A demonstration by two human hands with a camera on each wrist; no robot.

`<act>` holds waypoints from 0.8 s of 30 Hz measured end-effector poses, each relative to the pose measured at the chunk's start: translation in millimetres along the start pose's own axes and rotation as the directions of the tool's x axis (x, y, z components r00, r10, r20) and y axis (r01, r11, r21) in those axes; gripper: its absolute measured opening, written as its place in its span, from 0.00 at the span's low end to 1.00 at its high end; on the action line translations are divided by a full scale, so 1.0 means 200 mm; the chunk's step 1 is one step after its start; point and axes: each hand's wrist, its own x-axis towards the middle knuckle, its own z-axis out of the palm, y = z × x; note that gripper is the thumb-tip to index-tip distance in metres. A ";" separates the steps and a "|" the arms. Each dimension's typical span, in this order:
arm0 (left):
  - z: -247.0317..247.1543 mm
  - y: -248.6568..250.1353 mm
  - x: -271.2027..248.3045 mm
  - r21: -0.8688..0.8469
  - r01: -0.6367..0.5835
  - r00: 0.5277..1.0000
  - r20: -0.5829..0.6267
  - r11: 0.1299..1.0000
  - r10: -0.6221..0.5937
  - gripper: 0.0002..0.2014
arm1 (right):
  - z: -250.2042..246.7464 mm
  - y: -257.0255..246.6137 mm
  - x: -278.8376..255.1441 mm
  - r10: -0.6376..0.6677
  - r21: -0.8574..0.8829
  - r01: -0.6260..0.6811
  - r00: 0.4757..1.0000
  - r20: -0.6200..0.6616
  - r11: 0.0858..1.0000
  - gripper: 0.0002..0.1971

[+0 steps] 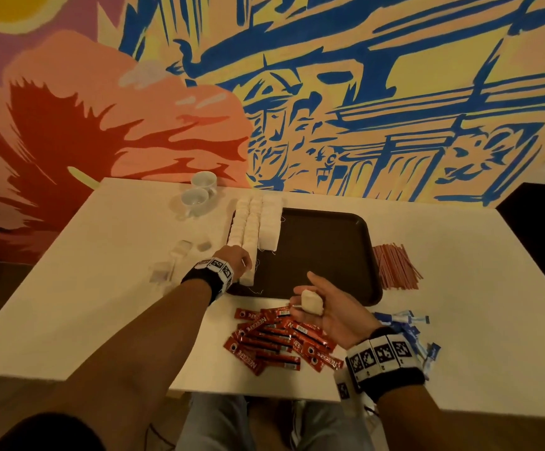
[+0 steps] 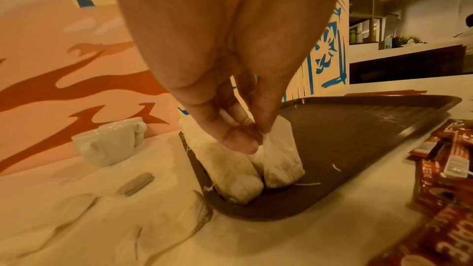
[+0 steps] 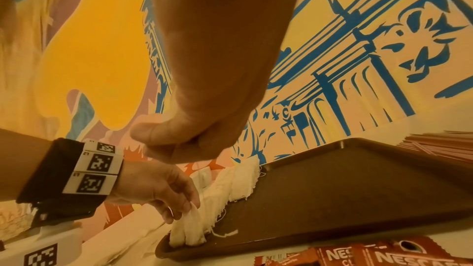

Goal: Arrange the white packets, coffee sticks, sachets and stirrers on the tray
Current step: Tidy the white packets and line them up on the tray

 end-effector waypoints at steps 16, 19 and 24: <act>-0.10 0.03 -0.14 -0.220 0.074 0.964 -0.234 0.973 -0.126 0.11 | 0.02 0.01 0.02 0.041 0.056 -0.042 0.999 0.018 0.998 0.36; -0.13 0.06 -0.33 -0.443 -0.045 0.967 -0.246 0.895 -0.073 0.09 | 0.04 0.02 0.02 0.037 0.077 -0.039 0.999 0.028 0.996 0.38; -0.13 0.13 -0.66 -0.674 -0.208 0.977 -0.172 0.709 0.123 0.13 | 0.09 0.05 -0.01 0.040 0.033 -0.042 0.997 0.071 0.999 0.39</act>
